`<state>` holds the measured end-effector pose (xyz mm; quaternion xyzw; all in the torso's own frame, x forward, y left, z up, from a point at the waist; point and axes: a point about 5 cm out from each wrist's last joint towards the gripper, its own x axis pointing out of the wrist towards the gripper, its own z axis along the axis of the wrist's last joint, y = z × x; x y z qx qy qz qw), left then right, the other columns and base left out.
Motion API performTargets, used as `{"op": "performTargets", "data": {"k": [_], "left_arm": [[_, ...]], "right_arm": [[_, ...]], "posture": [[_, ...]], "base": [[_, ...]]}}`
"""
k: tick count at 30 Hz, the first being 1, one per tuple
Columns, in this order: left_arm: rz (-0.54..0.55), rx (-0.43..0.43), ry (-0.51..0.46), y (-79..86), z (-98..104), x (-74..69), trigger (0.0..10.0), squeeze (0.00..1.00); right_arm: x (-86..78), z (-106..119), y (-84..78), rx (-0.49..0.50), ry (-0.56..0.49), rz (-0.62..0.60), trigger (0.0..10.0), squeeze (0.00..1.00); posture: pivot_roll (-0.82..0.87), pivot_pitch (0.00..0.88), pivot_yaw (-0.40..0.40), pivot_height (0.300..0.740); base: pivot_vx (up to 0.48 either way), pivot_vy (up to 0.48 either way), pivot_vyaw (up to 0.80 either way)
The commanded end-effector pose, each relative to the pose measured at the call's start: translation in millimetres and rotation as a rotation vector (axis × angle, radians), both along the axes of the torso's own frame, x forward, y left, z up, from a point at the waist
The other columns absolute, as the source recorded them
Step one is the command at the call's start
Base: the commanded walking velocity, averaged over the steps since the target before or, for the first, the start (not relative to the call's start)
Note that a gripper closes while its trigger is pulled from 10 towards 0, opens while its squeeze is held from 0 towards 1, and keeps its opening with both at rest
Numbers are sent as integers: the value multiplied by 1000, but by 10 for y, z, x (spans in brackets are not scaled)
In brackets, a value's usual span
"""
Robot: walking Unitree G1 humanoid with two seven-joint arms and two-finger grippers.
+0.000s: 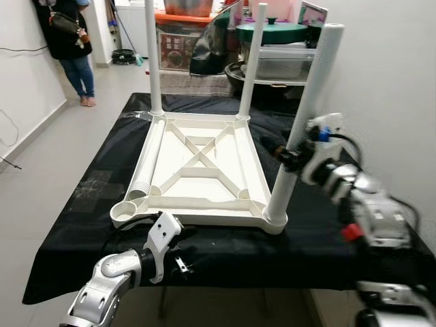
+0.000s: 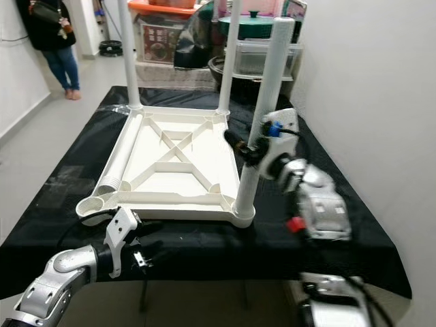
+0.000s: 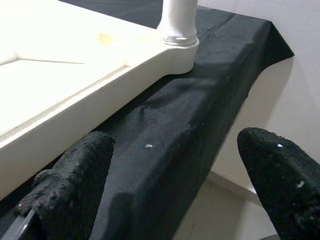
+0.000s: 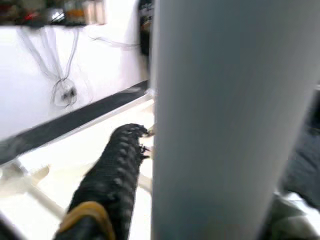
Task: Building children table
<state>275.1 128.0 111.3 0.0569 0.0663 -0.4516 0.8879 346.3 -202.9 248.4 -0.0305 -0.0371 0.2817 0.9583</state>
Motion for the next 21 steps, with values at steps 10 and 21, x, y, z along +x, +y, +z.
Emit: {"op": "performTargets", "data": {"k": [10,21], "left_arm": [[0,15,12,9,-41,-25,10000,0],[-6,21,12,3,-40,-21,10000,0]], "right_arm": [[193,-442,-163,119,201,-567,0,0],[-56,-655,229,206,280,-716,10000,0]], "posture": [[49,0,-98,740],[47,0,-92,740]], "base": [[0,0,0],[0,0,0]]}}
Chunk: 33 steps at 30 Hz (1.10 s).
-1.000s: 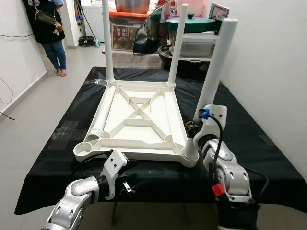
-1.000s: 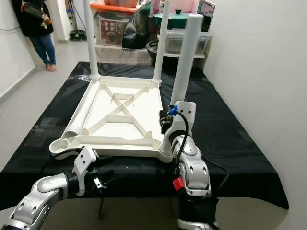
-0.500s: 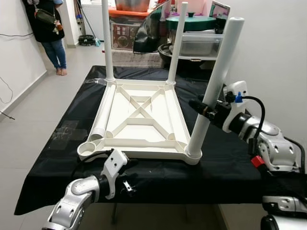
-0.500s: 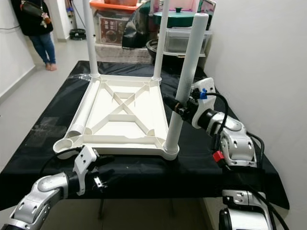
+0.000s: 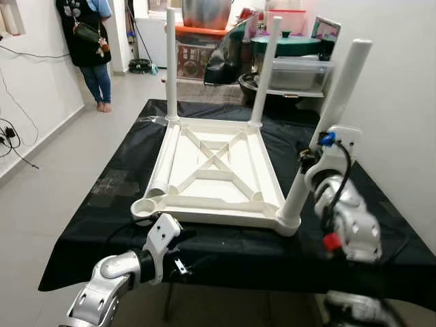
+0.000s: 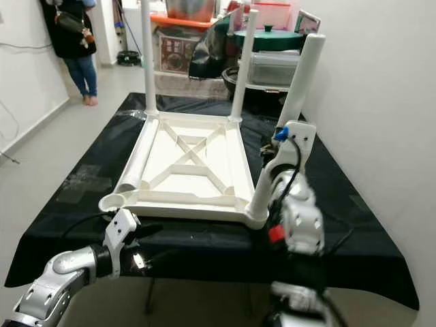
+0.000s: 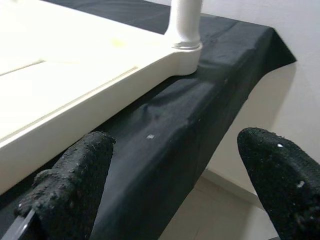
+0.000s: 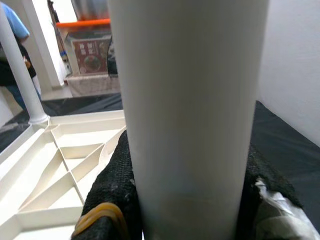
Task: Building children table
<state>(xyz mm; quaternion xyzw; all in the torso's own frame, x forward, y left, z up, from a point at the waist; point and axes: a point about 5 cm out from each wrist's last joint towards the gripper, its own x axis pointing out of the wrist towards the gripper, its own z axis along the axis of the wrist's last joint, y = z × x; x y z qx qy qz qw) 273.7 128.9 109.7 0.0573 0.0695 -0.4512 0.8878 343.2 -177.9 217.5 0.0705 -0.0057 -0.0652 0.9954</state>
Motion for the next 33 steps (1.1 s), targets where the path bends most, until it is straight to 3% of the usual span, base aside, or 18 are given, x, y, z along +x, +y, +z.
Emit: {"op": "performTargets", "data": {"k": [1,2,3,4,5,6,7,8,11,15,16,18,19,20,24,30,32,33], "left_arm": [[-9,20,7,-6,-29,-7,10000,0],[-8,20,6,-8,-28,0,10000,0],[-8,20,6,-8,-28,0,10000,0],[-7,19,4,-10,-24,8,10000,0],[-7,19,4,-10,-24,8,10000,0],[-5,15,3,-21,-22,13,10000,0],[-5,13,2,-28,-21,15,10000,0],[-5,12,3,-36,-27,11,10000,0],[-5,9,5,-44,-38,1,10000,0],[-1,8,5,-38,-39,-1,10000,0],[0,8,5,-34,-37,-1,10000,0],[2,8,4,-27,-36,-1,10000,0],[3,10,4,-19,-36,-3,10000,0],[4,11,4,-11,-35,-7,10000,0],[5,12,4,-4,-33,-12,10000,0],[4,19,4,17,-29,-13,10000,0],[2,21,3,12,-22,-8,10000,0],[-1,22,3,3,-22,-11,10000,0]], "right_arm": [[-24,-340,37,40,166,35,10000,0],[7,-276,-16,15,129,60,10000,627],[7,-276,-16,15,129,60,10000,627],[45,-214,-88,3,105,84,10000,1000],[45,-214,-88,3,105,84,10000,1000],[116,-92,-171,-10,67,144,10000,557],[159,-4,-227,-16,43,184,10000,557],[191,99,-253,-3,4,288,10000,0],[125,192,-273,-35,-53,594,10000,0],[1,139,-295,-69,-24,807,10000,0],[-24,112,-306,-86,-7,843,5020,0],[-24,87,-311,-86,12,857,5020,0],[-11,61,-315,-76,26,868,1412,0],[-13,29,-297,-45,32,884,0,0],[-7,-19,-278,4,32,889,0,0],[228,-222,-420,8,139,430,0,0],[199,-202,-536,144,104,10,0,0],[102,-217,-404,180,103,-64,0,0]], "posture": [[45,0,-92,740],[43,0,-98,740],[43,0,-98,740],[43,0,-98,740],[43,0,-98,740],[40,0,-103,740],[40,0,-103,740],[35,0,-103,740],[40,0,-108,740],[44,0,-111,740],[44,0,-111,740],[49,0,-114,740],[51,0,-112,740],[54,0,-109,740],[54,0,-108,740],[51,0,-102,740],[54,0,-98,740],[56,0,-95,740]], "base": [[0,0,0],[0,0,0],[0,0,0],[0,0,0],[0,0,0],[0,0,0],[0,0,0],[0,0,0],[0,0,0],[0,0,0],[0,0,0],[0,0,0],[0,0,0],[0,0,0],[0,0,0],[0,0,0],[0,0,0],[0,0,0]]}}
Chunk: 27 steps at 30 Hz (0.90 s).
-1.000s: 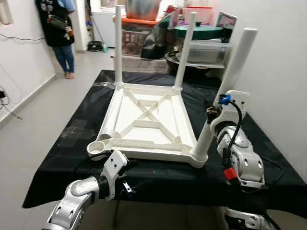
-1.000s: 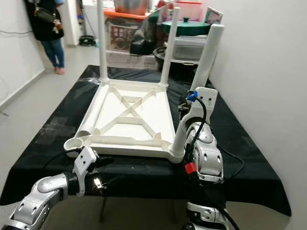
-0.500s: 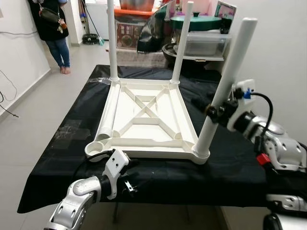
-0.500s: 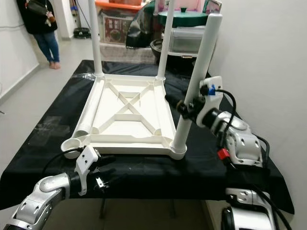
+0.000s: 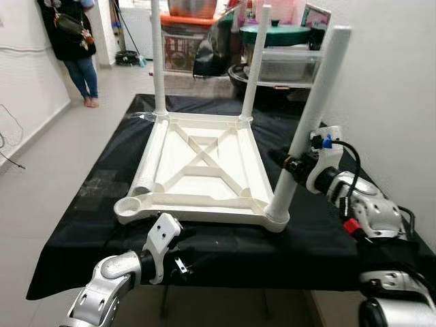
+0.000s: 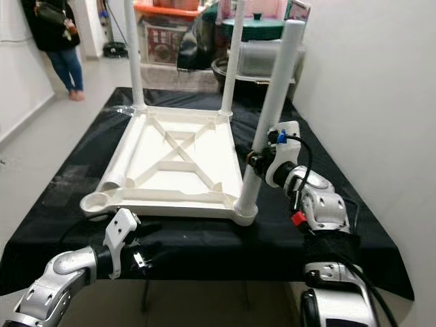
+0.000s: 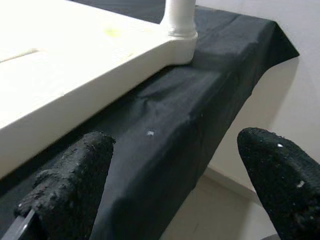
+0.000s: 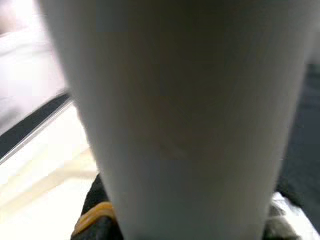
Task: Building children table
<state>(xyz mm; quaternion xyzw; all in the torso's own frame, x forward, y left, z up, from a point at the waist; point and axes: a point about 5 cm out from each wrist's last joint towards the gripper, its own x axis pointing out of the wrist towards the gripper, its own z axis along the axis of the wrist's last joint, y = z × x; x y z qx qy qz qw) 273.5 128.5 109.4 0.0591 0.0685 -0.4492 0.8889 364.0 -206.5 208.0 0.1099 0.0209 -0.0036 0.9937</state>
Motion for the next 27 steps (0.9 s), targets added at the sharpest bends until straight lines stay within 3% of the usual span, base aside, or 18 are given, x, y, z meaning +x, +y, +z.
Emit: {"op": "performTargets", "data": {"k": [1,2,3,5,6,7,8,9,13,14,16,17,18,20,21,23,26,27], "left_arm": [[-7,20,8,0,-19,-12,10000,0],[-7,20,8,0,-19,-12,10000,0],[-8,21,8,-2,-23,-17,10000,0],[-8,21,8,-2,-23,-17,10000,0],[-8,23,8,-2,-25,-18,10000,0],[-8,23,8,-2,-25,-18,10000,0],[-6,25,8,0,-26,-12,10000,0],[-4,26,6,0,-25,-6,10000,0],[-1,26,4,0,-23,2,10000,0],[-1,24,4,-5,-24,2,10000,0],[0,23,4,-8,-25,2,10000,0],[-2,21,4,-18,-30,0,10000,0],[-2,21,4,-18,-30,0,10000,0],[-5,19,4,-30,-30,1,10000,0],[-5,19,4,-30,-30,1,10000,0],[-5,18,2,-28,-25,10,10000,0],[-5,19,2,-25,-24,13,10000,0],[-5,20,1,-24,-25,13,10000,0]], "right_arm": [[-185,-129,-27,109,81,-224,0,0],[-185,-129,-27,109,81,-224,0,0],[-253,-143,157,86,92,-188,6000,0],[-253,-143,157,86,92,-188,6000,0],[-294,-156,308,81,98,-138,10000,0],[-294,-156,308,81,98,-138,10000,0],[-294,-164,408,69,91,-63,10000,0],[-279,-147,428,57,62,-4,10000,1000],[-185,-55,319,34,14,42,10000,1000],[-111,30,273,47,-13,125,10000,0],[-85,95,257,64,-27,167,10000,0],[-80,198,236,53,-80,272,10000,0],[-80,198,236,53,-80,272,10000,0],[-218,320,206,-7,-154,566,10000,0],[-218,320,206,-7,-154,566,10000,0],[-321,269,108,-67,-123,738,10000,0],[-340,231,63,-87,-101,771,10000,0],[-349,179,19,-80,-75,805,8196,0]], "posture": [[56,0,-95,740],[56,0,-95,740],[54,0,-95,740],[54,0,-95,740],[54,0,-96,740],[54,0,-96,740],[52,0,-95,740],[52,0,-99,740],[50,0,-99,740],[43,0,-98,740],[42,0,-97,740],[40,0,-97,740],[40,0,-97,740],[41,0,-97,740],[41,0,-97,740],[41,0,-100,740],[41,0,-100,740],[41,0,-100,740]], "base": [[0,0,0],[0,0,0],[0,0,0],[0,0,0],[0,0,0],[0,0,0],[0,0,0],[0,0,0],[0,0,0],[0,0,0],[0,0,0],[0,0,0],[0,0,0],[0,0,0],[0,0,0],[0,0,0],[0,0,0],[0,0,0]]}}
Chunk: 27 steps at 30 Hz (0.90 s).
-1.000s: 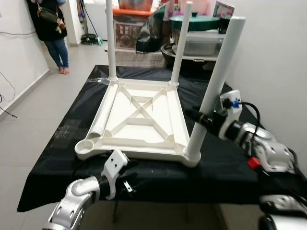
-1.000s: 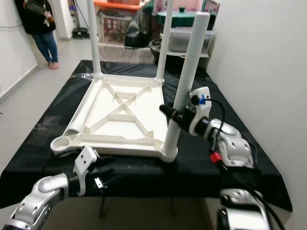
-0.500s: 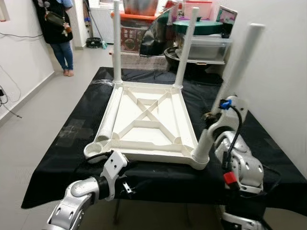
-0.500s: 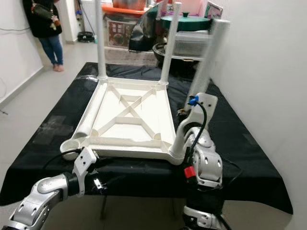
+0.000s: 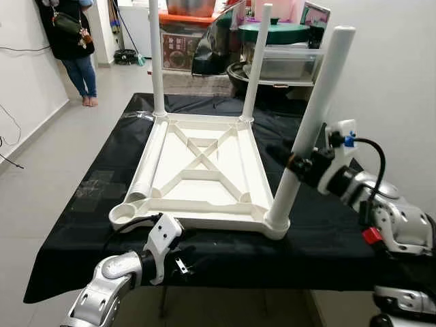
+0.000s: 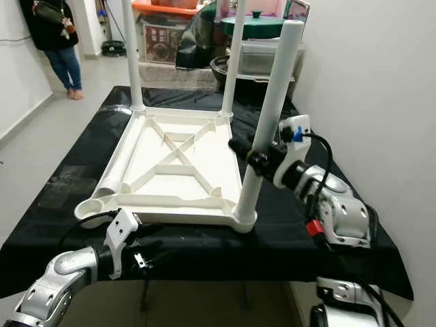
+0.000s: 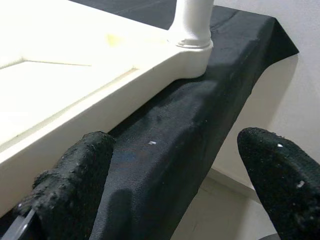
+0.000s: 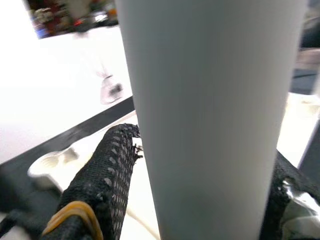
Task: Building children table
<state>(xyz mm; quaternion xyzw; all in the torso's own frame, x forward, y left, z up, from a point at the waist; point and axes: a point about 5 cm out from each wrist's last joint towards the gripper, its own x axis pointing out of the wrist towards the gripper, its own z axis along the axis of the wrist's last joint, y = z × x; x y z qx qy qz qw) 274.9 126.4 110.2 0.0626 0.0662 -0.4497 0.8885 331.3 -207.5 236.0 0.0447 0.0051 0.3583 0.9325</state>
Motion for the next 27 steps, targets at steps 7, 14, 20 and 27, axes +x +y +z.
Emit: {"op": "performTargets", "data": {"k": [7,14,20,27], "left_arm": [[0,21,9,12,-37,-12,10000,0],[-1,25,7,11,-37,-11,10000,0],[0,29,-1,-7,-36,7,10000,0],[4,27,-6,-18,-36,26,10000,0]], "right_arm": [[257,-359,-168,65,152,-321,0,0],[189,-671,-255,60,261,-1000,0,0],[33,-608,623,120,228,-657,10000,0],[204,-360,401,95,96,-633,10000,498]], "posture": [[49,0,-99,740],[48,0,-94,740],[45,0,-91,740],[43,0,-99,740]], "base": [[0,0,0],[0,0,0],[0,0,0],[0,0,0]]}}
